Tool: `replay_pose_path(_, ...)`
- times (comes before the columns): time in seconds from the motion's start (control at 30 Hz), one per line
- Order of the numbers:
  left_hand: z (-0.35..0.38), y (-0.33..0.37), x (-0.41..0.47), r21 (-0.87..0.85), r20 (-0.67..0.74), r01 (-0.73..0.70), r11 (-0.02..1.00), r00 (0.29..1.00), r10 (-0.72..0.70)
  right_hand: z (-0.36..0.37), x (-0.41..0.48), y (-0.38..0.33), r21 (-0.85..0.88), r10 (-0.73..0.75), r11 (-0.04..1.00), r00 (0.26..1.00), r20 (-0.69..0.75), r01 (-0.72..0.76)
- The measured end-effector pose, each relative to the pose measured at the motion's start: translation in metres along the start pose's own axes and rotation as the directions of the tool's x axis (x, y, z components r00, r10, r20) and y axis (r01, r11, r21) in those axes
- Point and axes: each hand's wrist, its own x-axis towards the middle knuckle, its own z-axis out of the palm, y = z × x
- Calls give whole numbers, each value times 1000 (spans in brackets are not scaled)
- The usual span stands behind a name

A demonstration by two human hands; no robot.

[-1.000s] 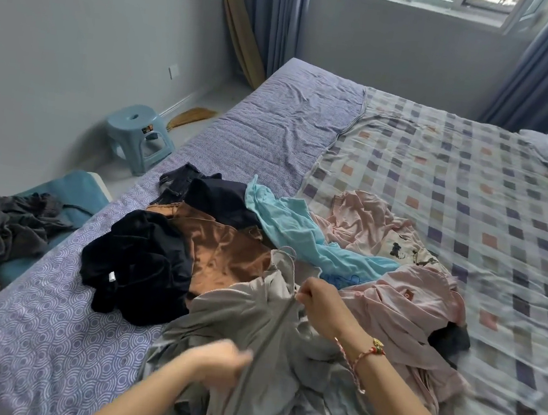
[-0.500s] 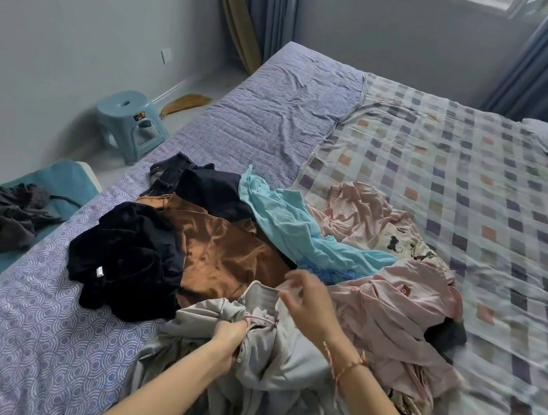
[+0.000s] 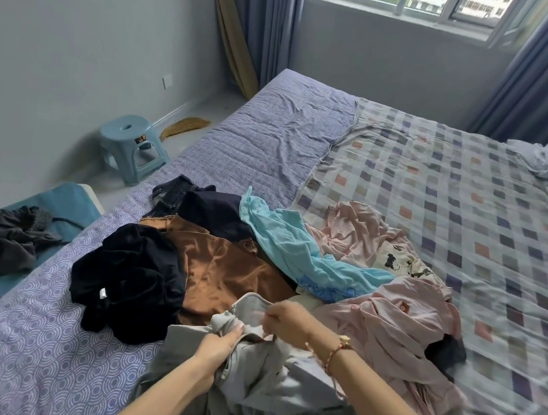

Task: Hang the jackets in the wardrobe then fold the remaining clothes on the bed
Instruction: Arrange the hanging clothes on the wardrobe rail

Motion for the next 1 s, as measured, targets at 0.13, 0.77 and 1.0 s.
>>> replay_pose_path(0.13,-8,7,-16,11,72,-53,999,996,52,-60,-16,-21,354,77,935,958,-276,26)
replay_pose_path(0.77,-17,210,-158,564,7,-630,534,650,760,-208,-146,-170,332,-194,759,681,-706,560)
replay_pose_path(1.0,-23,252,-231,-605,242,-328,725,792,560,-204,-175,-183,452,-165,670,712,-683,589)
